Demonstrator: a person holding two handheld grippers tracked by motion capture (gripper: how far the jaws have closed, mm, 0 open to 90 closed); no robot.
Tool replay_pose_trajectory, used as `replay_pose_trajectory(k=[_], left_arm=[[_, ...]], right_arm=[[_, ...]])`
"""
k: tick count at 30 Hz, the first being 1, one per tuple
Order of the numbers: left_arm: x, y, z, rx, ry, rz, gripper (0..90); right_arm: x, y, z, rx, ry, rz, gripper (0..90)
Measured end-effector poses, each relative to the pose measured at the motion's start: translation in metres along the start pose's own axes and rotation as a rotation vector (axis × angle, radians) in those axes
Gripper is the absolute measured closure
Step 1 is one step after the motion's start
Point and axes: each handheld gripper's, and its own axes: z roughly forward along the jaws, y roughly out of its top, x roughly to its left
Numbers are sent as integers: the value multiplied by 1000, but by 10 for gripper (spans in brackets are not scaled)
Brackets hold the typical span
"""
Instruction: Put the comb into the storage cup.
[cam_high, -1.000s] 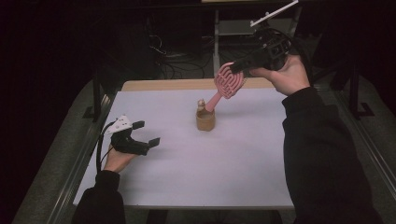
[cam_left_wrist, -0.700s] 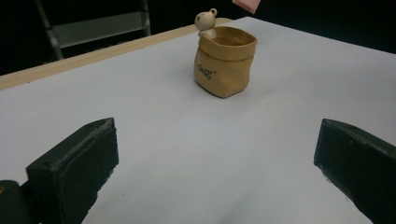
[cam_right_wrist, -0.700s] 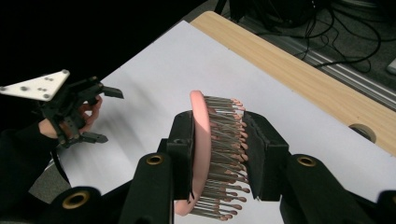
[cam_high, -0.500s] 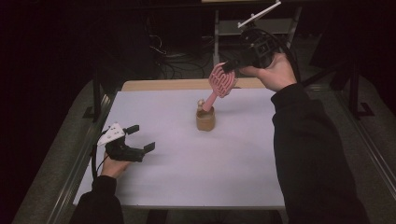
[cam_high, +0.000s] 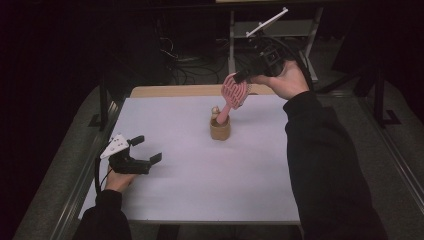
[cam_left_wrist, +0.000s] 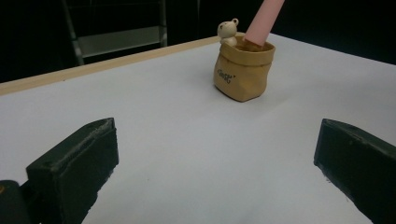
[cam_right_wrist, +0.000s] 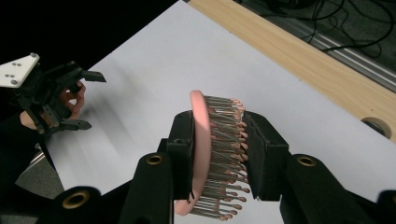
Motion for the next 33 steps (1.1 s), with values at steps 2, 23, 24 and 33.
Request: replay_pose_trajectory(k=[2, 23, 24, 33], left_arm=[[0, -1, -1, -3, 2, 3, 0], [-1, -8, -7, 1, 2, 0, 0], [-1, -8, -7, 0, 3, 1, 0], [-1, -8, -7, 0, 8, 4, 0]], right_arm=[[-2, -1, 4, 1, -1, 3, 646], [-22, -14, 37, 14, 34, 47, 646], [-23, -15, 38, 15, 37, 51, 646], [-29, -22, 53, 18, 54, 67, 646]])
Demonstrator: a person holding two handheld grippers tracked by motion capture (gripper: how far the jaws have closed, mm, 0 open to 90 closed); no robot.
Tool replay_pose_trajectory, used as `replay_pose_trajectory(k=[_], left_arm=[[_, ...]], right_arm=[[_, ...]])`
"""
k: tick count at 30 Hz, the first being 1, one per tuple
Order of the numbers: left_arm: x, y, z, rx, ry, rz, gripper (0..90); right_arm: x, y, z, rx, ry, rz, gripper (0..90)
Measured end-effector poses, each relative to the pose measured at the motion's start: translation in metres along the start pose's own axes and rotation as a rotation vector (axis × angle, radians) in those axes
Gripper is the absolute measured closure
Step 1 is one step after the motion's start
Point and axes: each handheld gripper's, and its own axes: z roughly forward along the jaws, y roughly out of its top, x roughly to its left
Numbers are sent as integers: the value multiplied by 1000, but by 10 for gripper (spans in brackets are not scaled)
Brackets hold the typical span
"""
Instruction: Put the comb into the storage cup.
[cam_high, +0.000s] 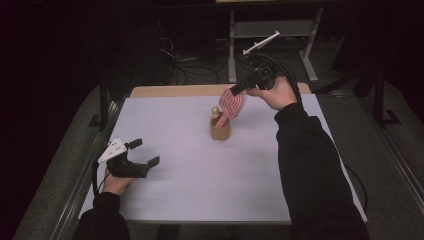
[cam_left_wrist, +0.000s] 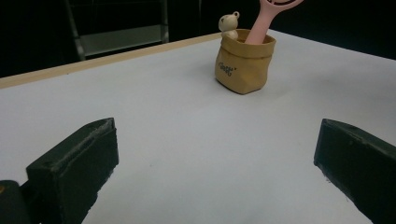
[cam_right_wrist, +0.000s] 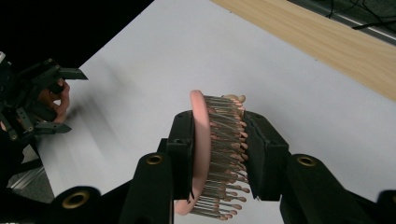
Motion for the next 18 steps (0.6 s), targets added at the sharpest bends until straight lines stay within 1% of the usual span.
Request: replay_pose_trajectory(k=[5, 9, 13, 18], left_arm=[[0, 0, 1, 2, -4, -3, 0], [0, 0, 1, 0, -3, 0, 0], [1, -1, 2, -6, -9, -2, 0], [2, -1, 4, -1, -14, 1, 0]], right_arm=[[-4, -1, 2, -5, 10, 9, 646], [-8, -2, 3, -18, 22, 24, 645], [-15, -7, 2, -37, 34, 58, 645], [-25, -16, -2, -57, 56, 104, 643]])
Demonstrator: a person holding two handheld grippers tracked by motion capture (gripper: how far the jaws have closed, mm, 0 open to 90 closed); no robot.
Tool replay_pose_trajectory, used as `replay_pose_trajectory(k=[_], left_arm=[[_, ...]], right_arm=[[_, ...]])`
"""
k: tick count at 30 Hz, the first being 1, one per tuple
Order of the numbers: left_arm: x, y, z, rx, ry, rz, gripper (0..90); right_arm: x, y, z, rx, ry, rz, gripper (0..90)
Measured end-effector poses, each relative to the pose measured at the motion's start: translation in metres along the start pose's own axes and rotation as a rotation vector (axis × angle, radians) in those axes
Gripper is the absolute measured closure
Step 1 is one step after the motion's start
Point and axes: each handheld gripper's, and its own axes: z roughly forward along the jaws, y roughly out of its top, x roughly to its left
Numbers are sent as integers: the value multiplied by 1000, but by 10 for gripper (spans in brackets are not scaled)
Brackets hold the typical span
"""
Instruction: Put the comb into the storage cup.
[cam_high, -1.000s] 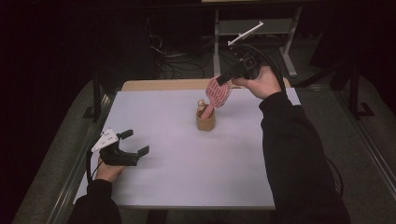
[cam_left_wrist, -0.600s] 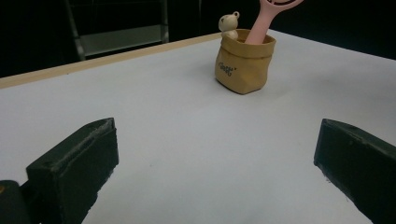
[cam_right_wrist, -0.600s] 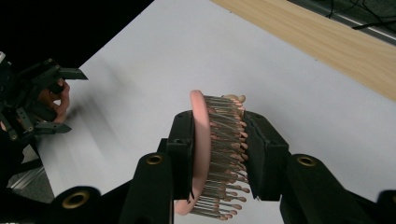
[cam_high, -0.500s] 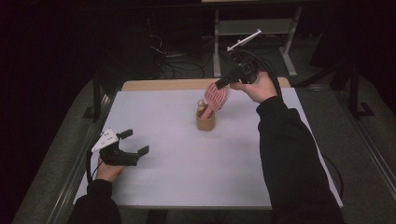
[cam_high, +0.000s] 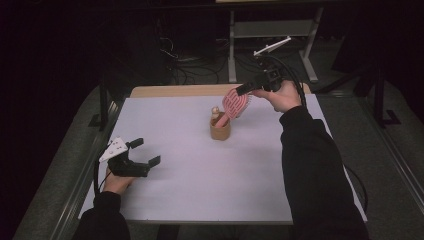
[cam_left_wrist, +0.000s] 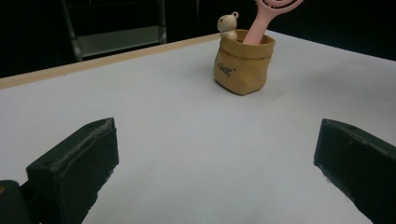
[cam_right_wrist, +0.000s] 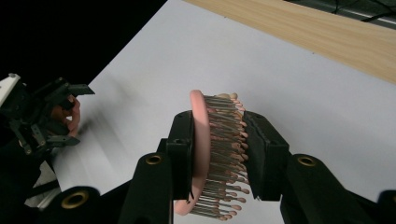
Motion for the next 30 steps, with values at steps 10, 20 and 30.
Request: replay_pose_trajectory(k=[10, 20, 30], left_arm=[[0, 0, -1, -8, -3, -14, 0], [0, 1, 1, -12, -17, -21, 0], [0, 1, 1, -10, -15, -19, 0]], right_arm=[[-11, -12, -6, -18, 14, 53, 633], [-16, -18, -9, -24, 15, 59, 614], [-18, -24, -13, -11, -6, 44, 491]])
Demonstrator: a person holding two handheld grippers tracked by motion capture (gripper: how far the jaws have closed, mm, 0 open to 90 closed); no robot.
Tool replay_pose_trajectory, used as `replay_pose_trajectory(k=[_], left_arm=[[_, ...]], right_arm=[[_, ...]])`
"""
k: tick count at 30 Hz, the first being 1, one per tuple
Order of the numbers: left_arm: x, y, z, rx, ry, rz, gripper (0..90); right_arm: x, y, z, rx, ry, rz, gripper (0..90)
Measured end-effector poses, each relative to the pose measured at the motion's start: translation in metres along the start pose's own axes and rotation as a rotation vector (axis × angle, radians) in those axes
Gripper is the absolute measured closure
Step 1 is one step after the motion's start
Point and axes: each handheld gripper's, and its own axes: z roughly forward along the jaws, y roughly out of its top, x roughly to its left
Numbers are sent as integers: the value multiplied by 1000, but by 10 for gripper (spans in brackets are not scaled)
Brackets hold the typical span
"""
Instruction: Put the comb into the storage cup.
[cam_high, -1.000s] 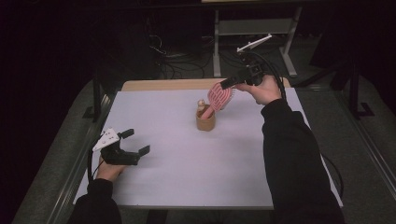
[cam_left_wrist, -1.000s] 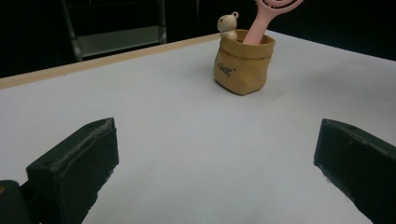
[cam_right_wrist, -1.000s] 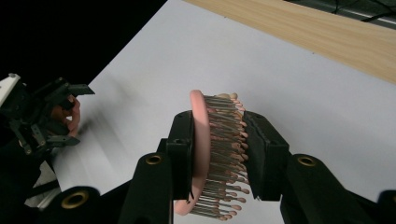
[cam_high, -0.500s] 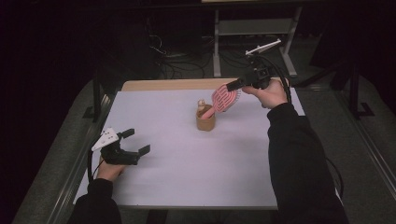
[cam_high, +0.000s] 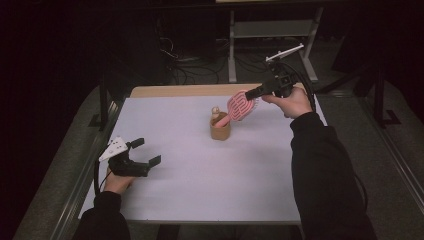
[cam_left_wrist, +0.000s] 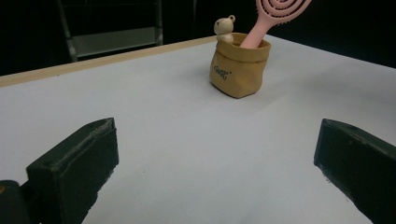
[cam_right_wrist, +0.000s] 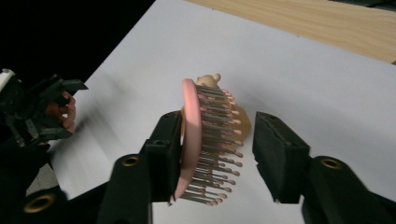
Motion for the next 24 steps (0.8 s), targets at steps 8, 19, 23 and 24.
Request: replay_pose_trajectory(k=[8, 19, 23, 24], left_arm=[[0, 0, 1, 5, -4, -4, 0], [1, 0, 2, 4, -3, -6, 0], [4, 0, -1, -8, 7, -13, 0], [4, 0, -2, -14, 9, -21, 0]], right_arm=[[-2, -7, -7, -24, -34, -25, 189], [-5, -18, -22, -73, -49, -65, 0], [-7, -24, -27, -81, -60, -73, 0], [-8, -25, -28, -89, -64, -76, 0]])
